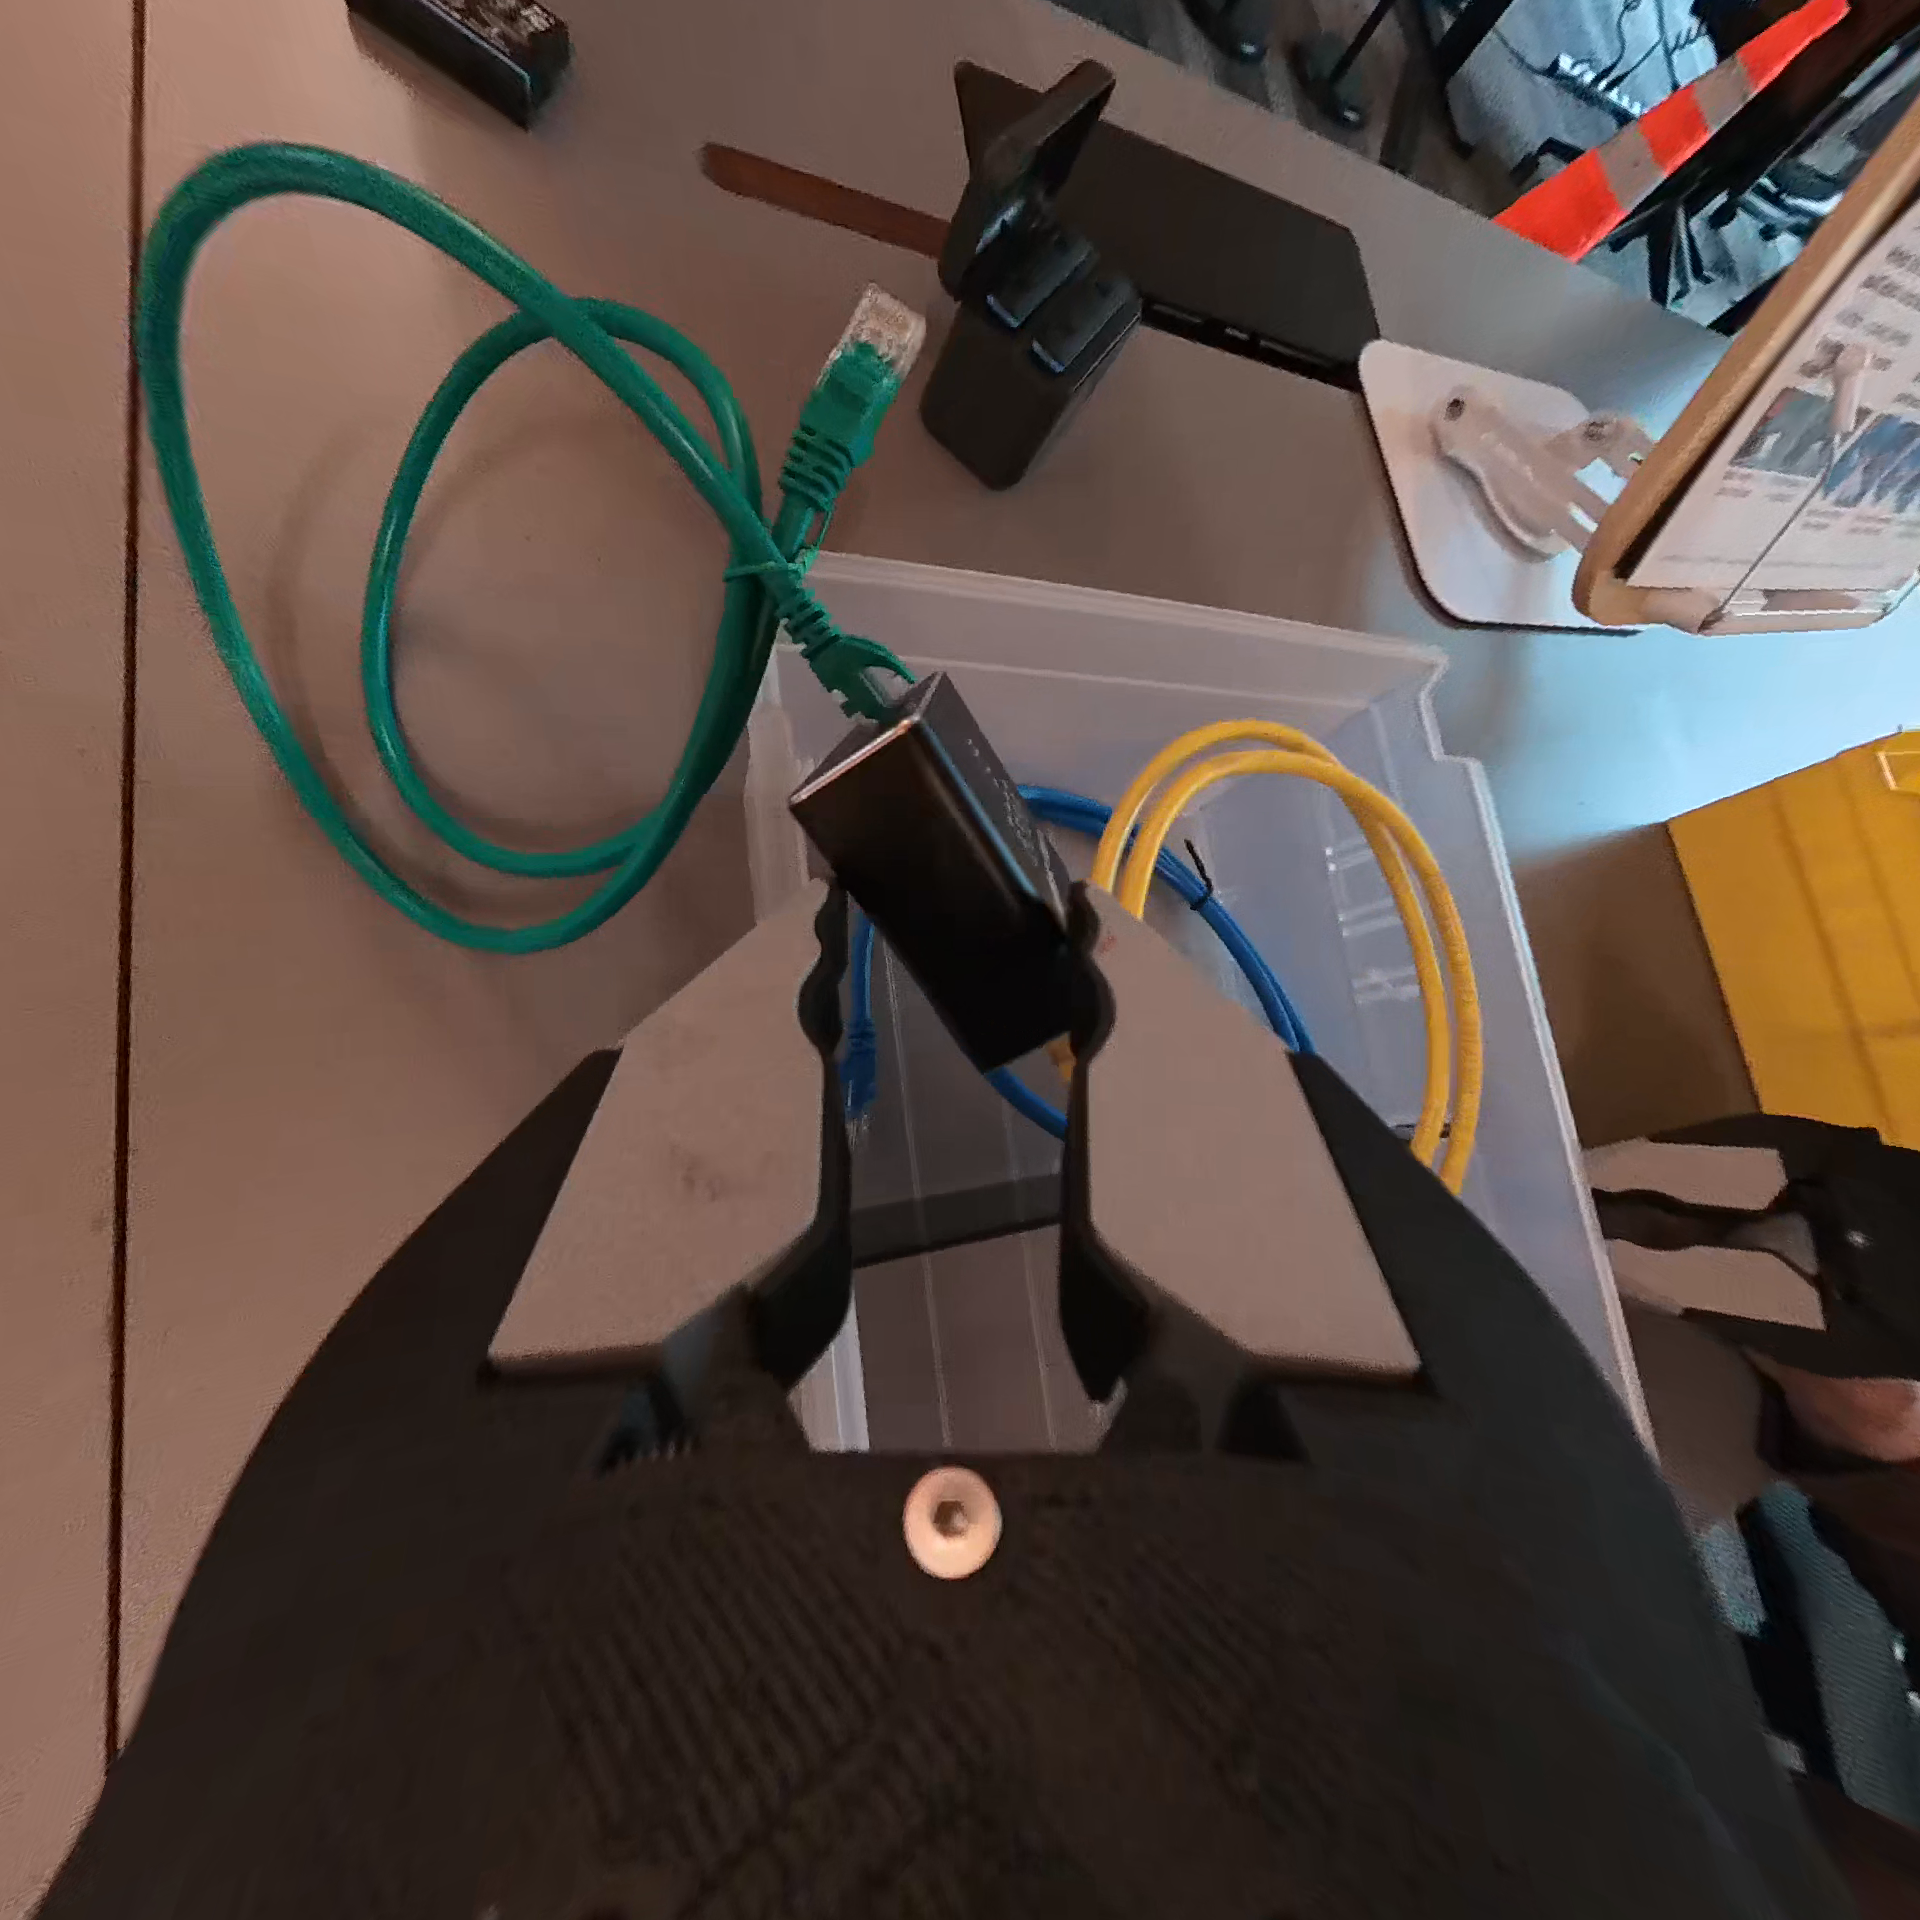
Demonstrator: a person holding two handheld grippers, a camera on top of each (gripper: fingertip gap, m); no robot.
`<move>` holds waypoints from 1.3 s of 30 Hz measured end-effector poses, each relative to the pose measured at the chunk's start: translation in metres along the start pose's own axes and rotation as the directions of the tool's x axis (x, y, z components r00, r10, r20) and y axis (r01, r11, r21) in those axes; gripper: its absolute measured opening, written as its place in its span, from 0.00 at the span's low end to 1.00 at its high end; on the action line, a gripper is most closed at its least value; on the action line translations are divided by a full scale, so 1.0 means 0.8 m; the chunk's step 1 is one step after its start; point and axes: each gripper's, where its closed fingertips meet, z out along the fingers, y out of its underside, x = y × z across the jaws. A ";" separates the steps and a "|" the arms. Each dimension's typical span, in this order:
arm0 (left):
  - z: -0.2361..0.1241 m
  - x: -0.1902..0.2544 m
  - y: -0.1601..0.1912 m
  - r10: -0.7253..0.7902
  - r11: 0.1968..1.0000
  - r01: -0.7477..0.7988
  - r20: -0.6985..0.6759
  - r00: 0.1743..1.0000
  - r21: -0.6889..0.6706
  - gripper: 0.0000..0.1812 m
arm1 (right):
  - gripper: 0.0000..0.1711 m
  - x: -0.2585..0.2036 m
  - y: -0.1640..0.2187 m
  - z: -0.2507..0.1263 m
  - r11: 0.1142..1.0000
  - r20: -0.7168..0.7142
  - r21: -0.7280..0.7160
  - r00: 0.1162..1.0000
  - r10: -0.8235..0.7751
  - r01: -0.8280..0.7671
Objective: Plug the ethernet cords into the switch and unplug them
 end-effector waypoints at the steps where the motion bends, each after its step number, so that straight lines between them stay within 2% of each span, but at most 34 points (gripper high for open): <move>1: 0.002 0.000 -0.002 0.019 1.000 -0.020 0.007 1.000 0.009 0.22 | 0.06 0.000 0.000 0.001 1.000 0.001 0.000 1.000 -0.004 0.004; 6: 0.003 0.011 -0.009 0.265 0.963 -0.269 0.151 0.952 0.013 0.21 | 0.07 -0.001 -0.001 0.001 1.000 0.017 0.001 1.000 0.005 -0.005; 10: -0.024 0.057 -0.038 0.451 0.864 -0.486 0.229 0.862 0.129 0.20 | 0.07 0.000 -0.004 -0.003 0.999 0.033 0.027 0.999 0.029 -0.030; 12: -0.044 0.084 -0.051 0.616 0.719 -0.686 0.356 0.703 0.110 0.20 | 0.07 0.002 -0.005 -0.005 0.999 0.033 0.034 0.999 0.038 -0.039; 15: -0.071 0.124 -0.061 0.769 0.463 -0.884 0.522 0.368 -0.060 0.19 | 0.07 0.003 -0.006 -0.006 0.998 0.035 0.041 0.998 0.046 -0.047; 18: -0.099 0.170 -0.071 0.793 0.218 -0.951 0.608 0.042 -0.218 0.19 | 0.07 0.004 -0.005 -0.006 0.998 0.032 0.040 0.999 0.044 -0.045; 21: -0.128 0.220 -0.082 0.746 0.068 -0.959 0.652 -0.135 -0.276 0.18 | 0.07 0.005 -0.005 -0.007 0.999 0.018 0.041 0.999 0.033 -0.034; 23: -0.148 0.249 -0.091 0.714 0.024 -0.961 0.678 -0.176 -0.275 0.18 | 0.07 0.006 -0.005 -0.008 0.999 0.011 0.044 0.999 0.030 -0.031; 31: -0.213 0.341 -0.119 0.564 -0.110 -0.967 0.786 -0.252 -0.231 0.17 | 0.07 0.013 -0.006 -0.016 0.997 -0.020 0.071 0.999 0.032 -0.031; 35: -0.226 0.377 -0.105 0.492 -0.199 -0.958 0.824 -0.280 -0.207 0.17 | 0.06 0.018 -0.009 -0.022 0.995 -0.045 0.092 0.999 0.027 -0.023; 39: -0.226 0.407 -0.077 0.416 -0.321 -0.923 0.844 -0.338 -0.212 0.17 | 0.07 0.020 -0.013 -0.028 0.993 -0.044 0.117 0.998 0.034 -0.028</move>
